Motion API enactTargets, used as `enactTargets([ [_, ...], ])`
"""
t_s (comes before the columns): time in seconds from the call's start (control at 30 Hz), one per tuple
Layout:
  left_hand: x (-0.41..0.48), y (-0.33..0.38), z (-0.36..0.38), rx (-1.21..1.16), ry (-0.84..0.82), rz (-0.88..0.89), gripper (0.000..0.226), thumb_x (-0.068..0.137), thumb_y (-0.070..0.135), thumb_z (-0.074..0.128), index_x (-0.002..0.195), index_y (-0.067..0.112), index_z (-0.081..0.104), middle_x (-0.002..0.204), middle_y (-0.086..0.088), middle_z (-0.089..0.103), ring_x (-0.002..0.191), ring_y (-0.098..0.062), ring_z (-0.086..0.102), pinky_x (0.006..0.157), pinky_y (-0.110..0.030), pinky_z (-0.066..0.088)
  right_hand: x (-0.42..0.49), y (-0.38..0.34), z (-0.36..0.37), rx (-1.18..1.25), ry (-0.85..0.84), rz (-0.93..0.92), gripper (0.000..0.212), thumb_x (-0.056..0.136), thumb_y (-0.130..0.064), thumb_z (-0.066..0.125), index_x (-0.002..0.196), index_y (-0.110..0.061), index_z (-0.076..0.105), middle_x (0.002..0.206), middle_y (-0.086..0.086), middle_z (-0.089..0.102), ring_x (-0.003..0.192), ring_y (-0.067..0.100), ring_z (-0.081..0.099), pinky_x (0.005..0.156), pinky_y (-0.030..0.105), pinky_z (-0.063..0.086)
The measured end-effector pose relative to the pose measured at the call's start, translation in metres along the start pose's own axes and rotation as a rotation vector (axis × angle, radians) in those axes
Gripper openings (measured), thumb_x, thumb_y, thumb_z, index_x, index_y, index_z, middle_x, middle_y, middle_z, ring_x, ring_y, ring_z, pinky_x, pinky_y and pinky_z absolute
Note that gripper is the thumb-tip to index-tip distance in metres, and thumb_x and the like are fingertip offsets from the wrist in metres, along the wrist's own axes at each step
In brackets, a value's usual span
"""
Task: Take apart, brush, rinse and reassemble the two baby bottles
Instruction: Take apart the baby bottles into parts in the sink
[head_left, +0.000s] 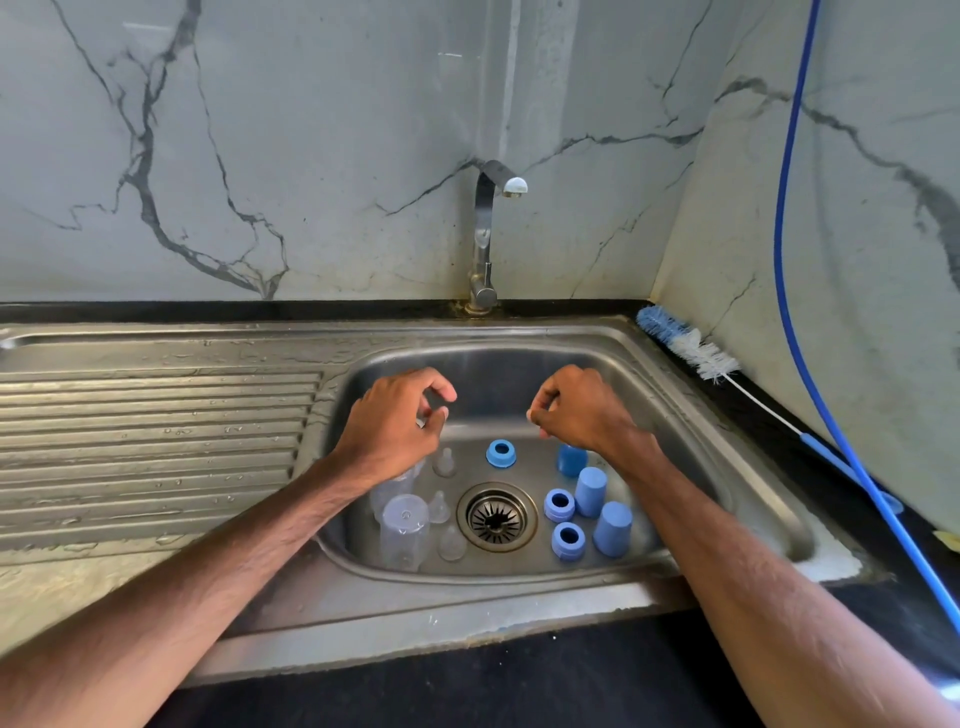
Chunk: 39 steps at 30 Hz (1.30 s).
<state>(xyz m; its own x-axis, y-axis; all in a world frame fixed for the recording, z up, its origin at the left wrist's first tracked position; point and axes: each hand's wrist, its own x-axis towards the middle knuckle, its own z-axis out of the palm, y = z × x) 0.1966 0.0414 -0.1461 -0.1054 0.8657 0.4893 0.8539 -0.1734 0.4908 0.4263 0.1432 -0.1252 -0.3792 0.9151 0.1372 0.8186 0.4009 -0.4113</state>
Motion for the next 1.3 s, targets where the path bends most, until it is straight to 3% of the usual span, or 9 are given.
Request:
enactTargets([
  [0.4, 0.008, -0.010, -0.008, 0.029, 0.073, -0.043, 0.019, 0.086, 0.012, 0.075, 0.098, 0.026, 0.072, 0.091, 0.018, 0.071, 0.070, 0.006, 0.061, 0.066, -0.014, 0.046, 0.004, 0.004, -0.001, 0.029, 0.017, -0.030, 0.011, 0.089, -0.020, 0.076, 0.080, -0.024, 0.075, 0.069, -0.012, 0.071, 0.071, 0.007, 0.071, 0.077, 0.039, 0.065],
  [0.53, 0.008, -0.010, -0.008, 0.018, 0.078, -0.049, 0.019, 0.086, 0.011, 0.075, 0.099, 0.025, 0.072, 0.093, 0.017, 0.072, 0.074, 0.006, 0.063, 0.069, -0.017, 0.049, 0.001, 0.003, -0.005, 0.039, 0.014, -0.040, 0.009, 0.090, -0.020, 0.076, 0.083, -0.025, 0.075, 0.071, -0.012, 0.071, 0.072, 0.006, 0.071, 0.077, 0.037, 0.064],
  [0.63, 0.008, -0.010, -0.005, 0.024, 0.068, -0.038, 0.019, 0.086, 0.011, 0.075, 0.098, 0.026, 0.072, 0.092, 0.018, 0.072, 0.073, 0.008, 0.062, 0.069, -0.012, 0.046, 0.001, 0.001, -0.013, 0.045, 0.086, -0.046, 0.011, 0.090, -0.020, 0.073, 0.080, -0.023, 0.077, 0.072, -0.012, 0.073, 0.073, 0.006, 0.071, 0.079, 0.037, 0.063],
  [0.83, 0.006, -0.011, -0.002, 0.017, 0.030, -0.052, 0.018, 0.087, 0.015, 0.075, 0.100, 0.027, 0.072, 0.094, 0.019, 0.071, 0.079, 0.004, 0.065, 0.074, -0.024, 0.056, 0.004, 0.015, -0.035, 0.124, 0.294, -0.003, 0.016, 0.093, -0.026, 0.073, 0.081, -0.019, 0.080, 0.076, -0.006, 0.076, 0.070, 0.009, 0.071, 0.070, 0.030, 0.060],
  [0.93, 0.006, -0.014, -0.002, 0.021, 0.021, -0.049, 0.018, 0.087, 0.016, 0.075, 0.101, 0.027, 0.072, 0.095, 0.018, 0.072, 0.081, 0.002, 0.066, 0.075, -0.025, 0.056, 0.014, 0.041, -0.057, 0.045, 0.423, 0.081, 0.021, 0.089, -0.015, 0.065, 0.070, -0.010, 0.071, 0.071, 0.006, 0.070, 0.069, 0.021, 0.064, 0.066, 0.031, 0.050],
  [1.0, 0.007, -0.014, 0.000, 0.022, 0.026, -0.043, 0.018, 0.087, 0.016, 0.076, 0.101, 0.026, 0.073, 0.096, 0.018, 0.072, 0.081, 0.001, 0.066, 0.074, -0.022, 0.055, 0.024, 0.064, -0.073, -0.083, 0.455, 0.171, 0.014, 0.088, -0.013, 0.066, 0.090, 0.000, 0.071, 0.093, 0.023, 0.069, 0.092, 0.036, 0.063, 0.082, 0.041, 0.052],
  [1.07, 0.008, -0.015, 0.001, 0.027, 0.030, -0.041, 0.018, 0.087, 0.016, 0.076, 0.101, 0.027, 0.073, 0.096, 0.018, 0.072, 0.080, 0.003, 0.065, 0.070, -0.017, 0.050, 0.033, 0.087, -0.083, -0.184, 0.399, 0.347, 0.035, 0.092, -0.021, 0.068, 0.120, 0.000, 0.063, 0.123, 0.028, 0.057, 0.119, 0.045, 0.051, 0.100, 0.051, 0.044],
  [1.17, 0.009, -0.015, 0.004, 0.037, 0.026, -0.035, 0.019, 0.087, 0.018, 0.076, 0.102, 0.028, 0.073, 0.097, 0.018, 0.073, 0.081, 0.004, 0.065, 0.068, -0.012, 0.045, 0.036, 0.109, -0.085, -0.230, 0.283, 0.503, 0.046, 0.096, -0.034, 0.065, 0.134, -0.007, 0.057, 0.134, 0.025, 0.052, 0.126, 0.045, 0.049, 0.105, 0.052, 0.043],
  [1.3, 0.009, -0.016, 0.005, 0.032, 0.030, -0.037, 0.020, 0.086, 0.017, 0.077, 0.101, 0.029, 0.072, 0.096, 0.019, 0.072, 0.078, 0.011, 0.061, 0.064, -0.005, 0.037, 0.036, 0.117, -0.078, -0.210, 0.258, 0.480, 0.042, 0.097, -0.030, 0.067, 0.134, -0.012, 0.056, 0.133, 0.022, 0.058, 0.124, 0.043, 0.054, 0.103, 0.050, 0.047],
])
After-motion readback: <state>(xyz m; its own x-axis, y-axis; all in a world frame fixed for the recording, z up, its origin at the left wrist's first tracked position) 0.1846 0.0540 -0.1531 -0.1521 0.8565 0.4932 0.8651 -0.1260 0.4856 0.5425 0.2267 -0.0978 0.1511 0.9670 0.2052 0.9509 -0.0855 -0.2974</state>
